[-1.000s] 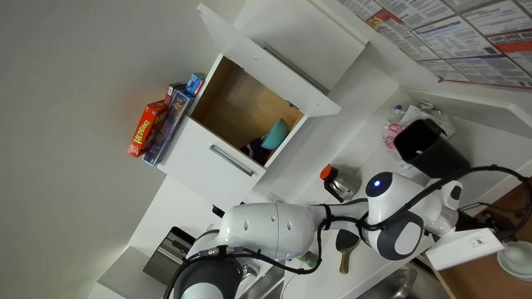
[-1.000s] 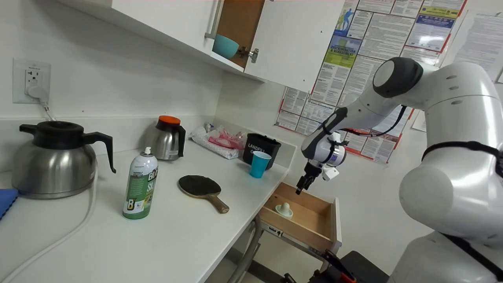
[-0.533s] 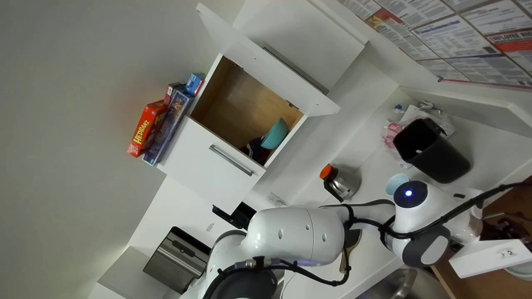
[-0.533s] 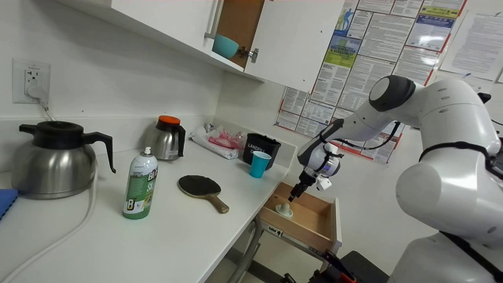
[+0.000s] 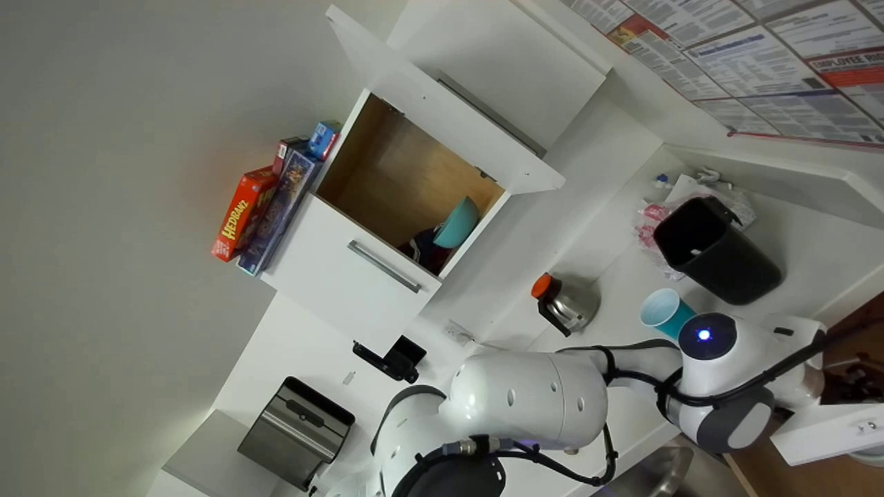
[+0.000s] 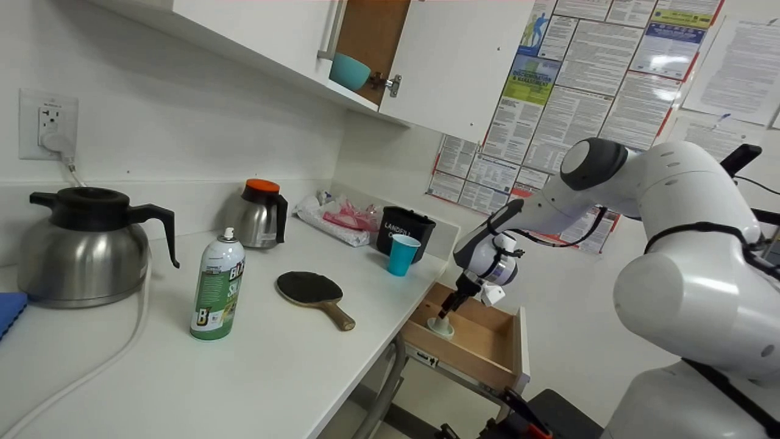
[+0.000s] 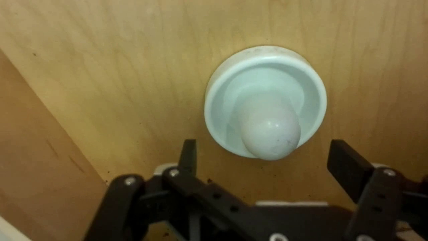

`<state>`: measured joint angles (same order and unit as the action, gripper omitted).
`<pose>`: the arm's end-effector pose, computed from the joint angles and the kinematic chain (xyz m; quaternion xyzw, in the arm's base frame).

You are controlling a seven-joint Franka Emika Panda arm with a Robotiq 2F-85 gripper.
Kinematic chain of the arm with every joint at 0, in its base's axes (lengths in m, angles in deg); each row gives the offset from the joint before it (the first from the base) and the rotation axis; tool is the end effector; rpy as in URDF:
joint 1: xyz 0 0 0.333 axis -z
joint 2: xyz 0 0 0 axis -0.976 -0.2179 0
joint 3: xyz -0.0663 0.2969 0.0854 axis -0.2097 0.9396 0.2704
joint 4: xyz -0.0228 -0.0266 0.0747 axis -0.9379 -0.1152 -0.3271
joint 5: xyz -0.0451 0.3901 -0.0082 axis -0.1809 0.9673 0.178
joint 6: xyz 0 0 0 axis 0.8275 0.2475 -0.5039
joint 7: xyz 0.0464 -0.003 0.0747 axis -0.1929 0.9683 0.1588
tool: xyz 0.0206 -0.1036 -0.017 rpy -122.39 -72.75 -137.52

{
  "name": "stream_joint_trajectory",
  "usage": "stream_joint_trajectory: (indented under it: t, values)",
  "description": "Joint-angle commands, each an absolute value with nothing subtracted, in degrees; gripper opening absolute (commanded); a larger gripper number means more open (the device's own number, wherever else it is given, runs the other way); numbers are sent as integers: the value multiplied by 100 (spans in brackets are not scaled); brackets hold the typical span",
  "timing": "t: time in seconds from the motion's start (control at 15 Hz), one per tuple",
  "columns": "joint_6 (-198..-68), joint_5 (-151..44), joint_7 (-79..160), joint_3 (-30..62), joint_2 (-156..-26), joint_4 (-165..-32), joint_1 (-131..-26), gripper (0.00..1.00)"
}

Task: Move the object from the drawer to the countertop

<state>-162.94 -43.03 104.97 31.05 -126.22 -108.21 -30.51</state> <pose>0.5177 -0.3900 0.0701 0.9859 0.1044 0.1306 0.0020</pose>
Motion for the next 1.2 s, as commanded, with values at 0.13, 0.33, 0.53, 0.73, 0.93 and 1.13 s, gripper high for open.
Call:
stream_joint_trajectory:
  t: [0.13,0.33,0.53,0.73,0.93,1.13]
  values:
    - [-16471,-4466,10339,3183,-13095,-10340,-3140,100]
    - [-16376,-4509,10211,3068,-13245,-10168,-3277,75]
    - [-16321,-4515,10070,2963,-13340,-10053,-3384,58]
    - [-16252,-4560,9748,2751,-13328,-10026,-3565,34]
    - [-16127,-4647,9261,2519,-13210,-10086,-3784,20]
    - [-15911,-4664,8994,2554,-12892,-10357,-3815,20]
